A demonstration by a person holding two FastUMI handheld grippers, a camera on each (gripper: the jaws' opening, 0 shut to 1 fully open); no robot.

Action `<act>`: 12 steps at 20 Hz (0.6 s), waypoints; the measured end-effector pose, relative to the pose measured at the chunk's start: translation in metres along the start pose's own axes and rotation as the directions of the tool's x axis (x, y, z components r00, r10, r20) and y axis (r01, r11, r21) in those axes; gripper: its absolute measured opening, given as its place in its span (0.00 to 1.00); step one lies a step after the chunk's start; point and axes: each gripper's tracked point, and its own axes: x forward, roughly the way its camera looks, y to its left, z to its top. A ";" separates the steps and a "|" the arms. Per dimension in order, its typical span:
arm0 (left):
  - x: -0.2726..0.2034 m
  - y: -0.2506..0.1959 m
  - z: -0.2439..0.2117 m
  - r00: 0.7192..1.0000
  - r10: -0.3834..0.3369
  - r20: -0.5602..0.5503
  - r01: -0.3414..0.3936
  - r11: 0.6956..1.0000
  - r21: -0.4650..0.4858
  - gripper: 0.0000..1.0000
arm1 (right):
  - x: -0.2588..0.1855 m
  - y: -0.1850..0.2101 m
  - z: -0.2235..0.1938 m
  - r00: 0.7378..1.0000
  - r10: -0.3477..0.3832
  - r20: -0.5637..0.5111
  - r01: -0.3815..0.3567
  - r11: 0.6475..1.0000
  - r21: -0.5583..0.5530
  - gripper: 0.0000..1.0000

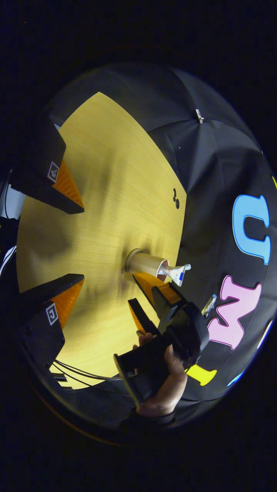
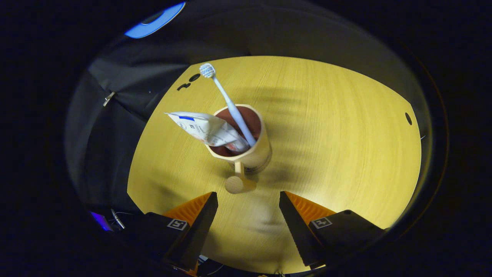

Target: Put the toothbrush and toothpaste on the desktop into the cup, then pick up the cup and place it on the coaster on the desktop.

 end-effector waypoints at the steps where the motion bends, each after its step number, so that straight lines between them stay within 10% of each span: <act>1: -0.001 -0.003 0.005 1.000 0.001 0.005 -0.001 1.000 0.001 0.98 | -0.012 -0.001 0.000 0.999 0.013 0.035 -0.013 1.000 0.016 0.99; 5: -0.007 -0.017 0.027 0.999 0.003 0.034 -0.004 1.000 0.010 0.98 | -0.059 -0.008 0.006 0.980 0.052 0.192 -0.067 0.995 0.069 0.99; 12: -0.030 -0.054 0.085 0.986 0.003 0.164 -0.017 0.996 0.082 0.98 | -0.159 -0.033 0.017 0.865 0.046 0.500 -0.100 0.992 0.082 0.99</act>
